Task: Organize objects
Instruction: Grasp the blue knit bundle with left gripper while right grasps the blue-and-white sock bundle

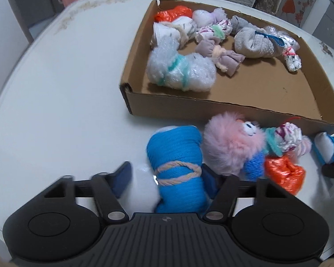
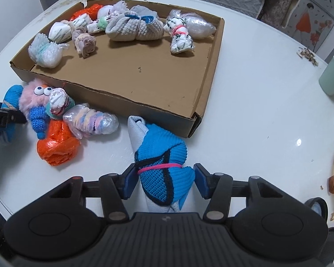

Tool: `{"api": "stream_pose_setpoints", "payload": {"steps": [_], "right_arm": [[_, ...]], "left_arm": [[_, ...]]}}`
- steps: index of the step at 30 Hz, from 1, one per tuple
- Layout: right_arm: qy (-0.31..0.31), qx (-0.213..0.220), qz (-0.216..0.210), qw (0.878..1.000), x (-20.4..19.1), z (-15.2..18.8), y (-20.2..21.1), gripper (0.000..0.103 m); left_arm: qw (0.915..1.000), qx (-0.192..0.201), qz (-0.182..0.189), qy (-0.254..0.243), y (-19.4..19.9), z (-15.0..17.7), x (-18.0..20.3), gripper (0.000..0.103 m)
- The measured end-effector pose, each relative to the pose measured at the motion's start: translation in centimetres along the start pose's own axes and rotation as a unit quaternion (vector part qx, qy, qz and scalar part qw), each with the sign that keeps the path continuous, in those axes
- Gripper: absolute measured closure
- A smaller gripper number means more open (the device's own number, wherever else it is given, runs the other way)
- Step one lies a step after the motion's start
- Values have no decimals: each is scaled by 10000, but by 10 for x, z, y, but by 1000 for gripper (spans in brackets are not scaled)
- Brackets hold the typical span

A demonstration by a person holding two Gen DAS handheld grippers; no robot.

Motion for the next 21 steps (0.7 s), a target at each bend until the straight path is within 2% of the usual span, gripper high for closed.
{"api": "stream_pose_setpoints", "payload": {"steps": [2, 5, 13, 16, 21], "right_arm": [[32, -11, -15, 10000, 0, 1, 0, 54], [13, -9, -66, 10000, 1, 1, 0, 55], [205, 38, -158, 9997, 12, 8, 9, 58], [189, 252, -129, 9994, 26, 10, 26, 58], [109, 692, -38, 9975, 52, 12, 53, 58]], "left_arm": [[10000, 17, -25, -29, 1, 0, -1, 43], [9999, 69, -23, -156, 3, -1, 1, 55], [9988, 102, -246, -422, 17, 1, -13, 56], [9973, 211, -417, -559, 32, -3, -23, 56], [9944, 563, -420, -783, 69, -24, -33, 56]]}}
Point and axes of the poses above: each gripper's, at about its wrist camera, not at the fingertips, and y roughly against the way its jaws point, x to its right, z to its underside, the point moved 5 cm from there along -y, roughly the way its jaws point, and after that the axes turned 9 degrees about -x, right-handed, at the moved point
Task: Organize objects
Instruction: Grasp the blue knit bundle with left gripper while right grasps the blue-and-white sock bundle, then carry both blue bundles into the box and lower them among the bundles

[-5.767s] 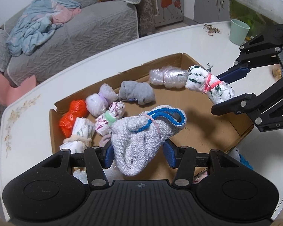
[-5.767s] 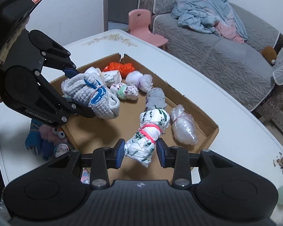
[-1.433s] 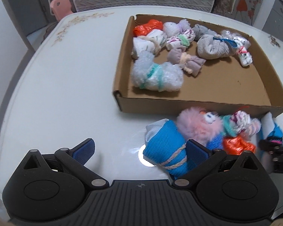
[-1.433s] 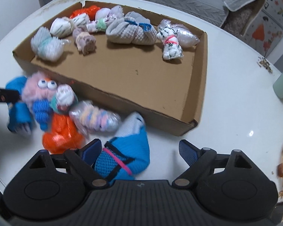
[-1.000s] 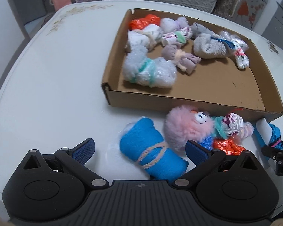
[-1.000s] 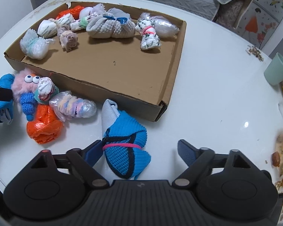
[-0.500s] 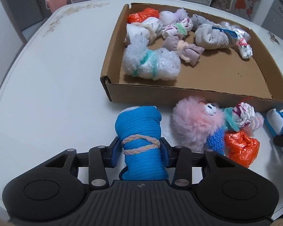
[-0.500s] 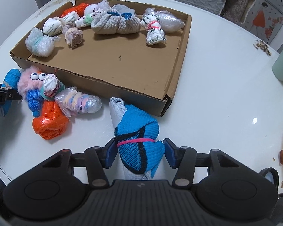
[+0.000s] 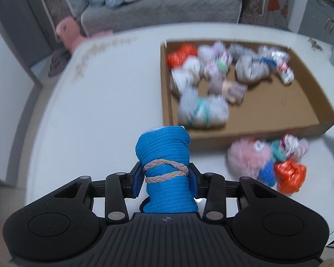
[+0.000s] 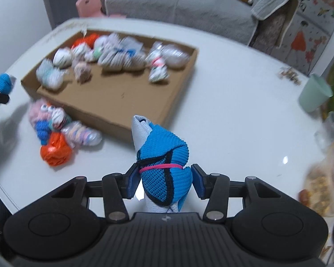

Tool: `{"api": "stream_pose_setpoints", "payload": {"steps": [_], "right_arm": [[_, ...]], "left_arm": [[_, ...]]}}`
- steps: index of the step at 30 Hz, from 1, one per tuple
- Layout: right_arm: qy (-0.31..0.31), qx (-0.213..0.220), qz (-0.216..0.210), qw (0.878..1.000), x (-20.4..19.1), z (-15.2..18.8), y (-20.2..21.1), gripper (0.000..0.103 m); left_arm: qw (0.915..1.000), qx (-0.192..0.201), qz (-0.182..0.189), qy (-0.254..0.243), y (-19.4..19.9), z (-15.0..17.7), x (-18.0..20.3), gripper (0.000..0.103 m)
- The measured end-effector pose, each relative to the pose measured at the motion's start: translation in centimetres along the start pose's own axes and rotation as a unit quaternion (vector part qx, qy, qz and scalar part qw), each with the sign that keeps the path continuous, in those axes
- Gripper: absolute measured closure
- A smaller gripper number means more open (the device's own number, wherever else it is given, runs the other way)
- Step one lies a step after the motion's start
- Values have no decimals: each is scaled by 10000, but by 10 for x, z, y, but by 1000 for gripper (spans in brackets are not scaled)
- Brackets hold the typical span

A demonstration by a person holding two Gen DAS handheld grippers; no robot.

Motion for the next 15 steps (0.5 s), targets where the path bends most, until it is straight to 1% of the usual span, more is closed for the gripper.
{"api": "stream_pose_setpoints", "payload": {"steps": [2, 5, 7, 10, 11, 13, 14, 15], "right_arm": [[-82, 113, 96, 9999, 12, -2, 4, 58], [-153, 322, 295, 9989, 29, -5, 9, 58], [-222, 473, 388, 9979, 40, -7, 14, 58], [-261, 715, 668, 9949, 54, -12, 18, 58], [-322, 812, 714, 9936, 58, -14, 19, 58], [-378, 1017, 831, 9906, 63, -20, 19, 58], [-356, 1170, 919, 9882, 64, -24, 21, 58], [-288, 1326, 991, 9858, 64, -28, 23, 58]], "left_arm": [[9998, 145, 6, -126, 9, -15, -4, 56], [9973, 527, -36, -514, 28, -35, -8, 56], [9947, 728, 57, -725, 38, -46, -11, 56], [9895, 1056, 96, -986, 39, -53, -16, 56], [9888, 1123, 182, -968, 36, -53, -17, 56], [9891, 1140, 311, -873, 30, -52, -19, 56], [9887, 1135, 334, -919, 27, -54, -17, 56], [9862, 1209, 343, -1075, 27, -55, -12, 56]]}}
Point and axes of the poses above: each gripper's, at about its wrist camera, not at the fingertips, and y roughly against the way its jaws point, x to its right, z to its underside, the point moved 5 cm from there along -y, roughly the way its jaws point, and after that the axes turned 9 degrees about -x, right-handed, at the moved point
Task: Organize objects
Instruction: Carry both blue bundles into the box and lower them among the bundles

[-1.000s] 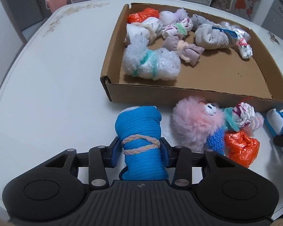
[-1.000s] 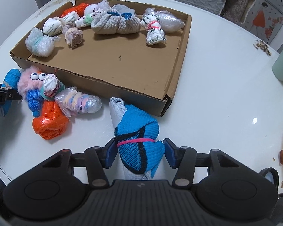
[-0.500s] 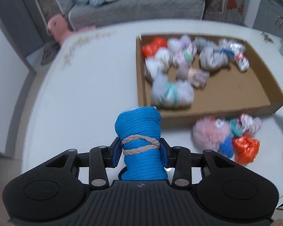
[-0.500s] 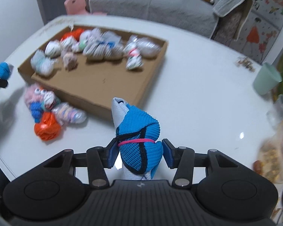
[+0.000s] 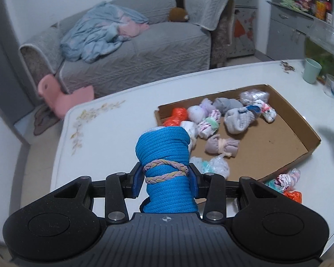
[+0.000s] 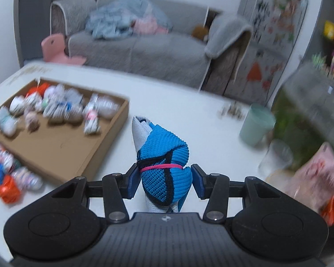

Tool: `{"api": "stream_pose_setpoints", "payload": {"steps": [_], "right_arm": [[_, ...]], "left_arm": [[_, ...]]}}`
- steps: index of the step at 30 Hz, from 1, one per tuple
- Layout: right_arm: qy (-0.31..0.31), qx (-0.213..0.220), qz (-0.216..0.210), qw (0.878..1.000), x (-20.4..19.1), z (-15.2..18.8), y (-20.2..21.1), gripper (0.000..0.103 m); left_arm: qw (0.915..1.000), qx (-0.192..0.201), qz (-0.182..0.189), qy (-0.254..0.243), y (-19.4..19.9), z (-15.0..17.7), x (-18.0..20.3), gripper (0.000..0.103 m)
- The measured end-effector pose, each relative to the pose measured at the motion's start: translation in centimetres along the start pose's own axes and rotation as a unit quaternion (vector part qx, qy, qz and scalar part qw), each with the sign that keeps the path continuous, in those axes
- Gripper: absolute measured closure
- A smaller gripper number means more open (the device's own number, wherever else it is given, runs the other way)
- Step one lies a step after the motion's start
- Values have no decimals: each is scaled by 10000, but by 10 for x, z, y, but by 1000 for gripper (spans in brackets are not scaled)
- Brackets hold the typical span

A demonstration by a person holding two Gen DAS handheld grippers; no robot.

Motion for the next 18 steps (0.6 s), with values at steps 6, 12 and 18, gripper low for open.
{"api": "stream_pose_setpoints", "payload": {"steps": [6, 12, 18], "right_arm": [[355, 735, -78, 9966, -15, -29, -1, 58], [975, 945, -352, 9901, -49, -50, -18, 58], [1400, 933, -719, 9831, -76, -58, -25, 58]], "left_arm": [[9973, 338, 149, -639, -4, -25, 36, 56], [9910, 495, 391, -1181, -15, -49, 76, 56], [9837, 297, 713, -1621, -54, -53, 110, 57]]}}
Point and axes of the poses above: each gripper's, at about its wrist camera, not at the fingertips, and y roughly against the way its jaws point, x to its right, z to its underside, the point moved 5 cm from there along -y, roughly the way its jaws point, and after that the axes turned 9 degrees about -x, right-handed, at the moved point
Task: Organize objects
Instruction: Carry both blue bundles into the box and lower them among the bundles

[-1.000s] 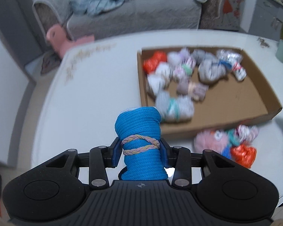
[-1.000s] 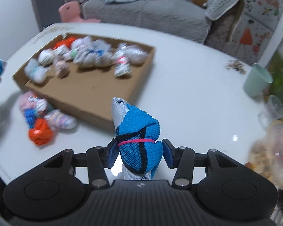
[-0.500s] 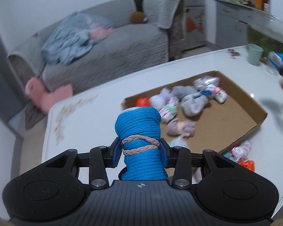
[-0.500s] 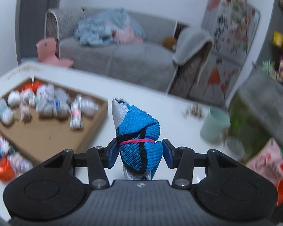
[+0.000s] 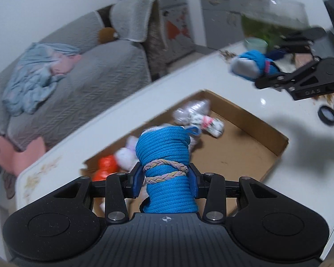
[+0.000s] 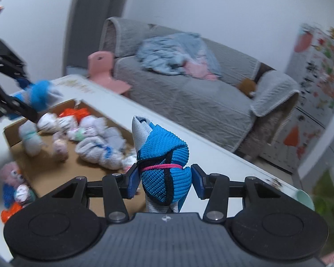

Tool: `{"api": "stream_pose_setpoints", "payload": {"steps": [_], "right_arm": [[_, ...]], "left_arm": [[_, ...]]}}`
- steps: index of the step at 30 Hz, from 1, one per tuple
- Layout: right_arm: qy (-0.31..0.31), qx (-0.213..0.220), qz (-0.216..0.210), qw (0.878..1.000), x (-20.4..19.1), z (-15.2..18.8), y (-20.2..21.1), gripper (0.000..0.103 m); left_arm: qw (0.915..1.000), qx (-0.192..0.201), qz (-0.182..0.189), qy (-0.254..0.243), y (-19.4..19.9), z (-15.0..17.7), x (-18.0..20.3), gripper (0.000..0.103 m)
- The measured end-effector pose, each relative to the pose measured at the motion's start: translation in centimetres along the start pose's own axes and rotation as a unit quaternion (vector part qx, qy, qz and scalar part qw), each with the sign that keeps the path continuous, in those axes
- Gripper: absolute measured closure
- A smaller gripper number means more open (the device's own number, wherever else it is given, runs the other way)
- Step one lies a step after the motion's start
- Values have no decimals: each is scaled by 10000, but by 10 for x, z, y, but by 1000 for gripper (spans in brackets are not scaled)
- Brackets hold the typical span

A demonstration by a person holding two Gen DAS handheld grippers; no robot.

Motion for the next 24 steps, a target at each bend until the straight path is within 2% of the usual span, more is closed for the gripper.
{"api": "stream_pose_setpoints", "payload": {"steps": [5, 10, 19, 24], "right_arm": [[390, -168, -404, 9983, -22, -2, -11, 58], [609, -518, -707, 9943, -35, 1, -27, 58], [831, -989, -1004, 9865, -49, 12, -51, 58], [816, -1113, -1012, 9852, -48, 12, -66, 58]], "left_arm": [[9991, -151, 317, -223, -27, -6, 20, 56], [9980, -384, 402, -317, -49, -5, 29, 56], [9963, -823, 217, -140, -81, 8, 19, 56], [9961, -881, 15, 54, -86, 9, 8, 56]]}}
Point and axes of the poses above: each gripper's, at about its wrist camera, not at the fingertips, and y roughly against the way its jaws point, x to its right, z to its underside, the point moved 5 cm from there along -y, roughly the way its jaws point, and after that the axes turned 9 degrees about -x, right-handed, at the moved point
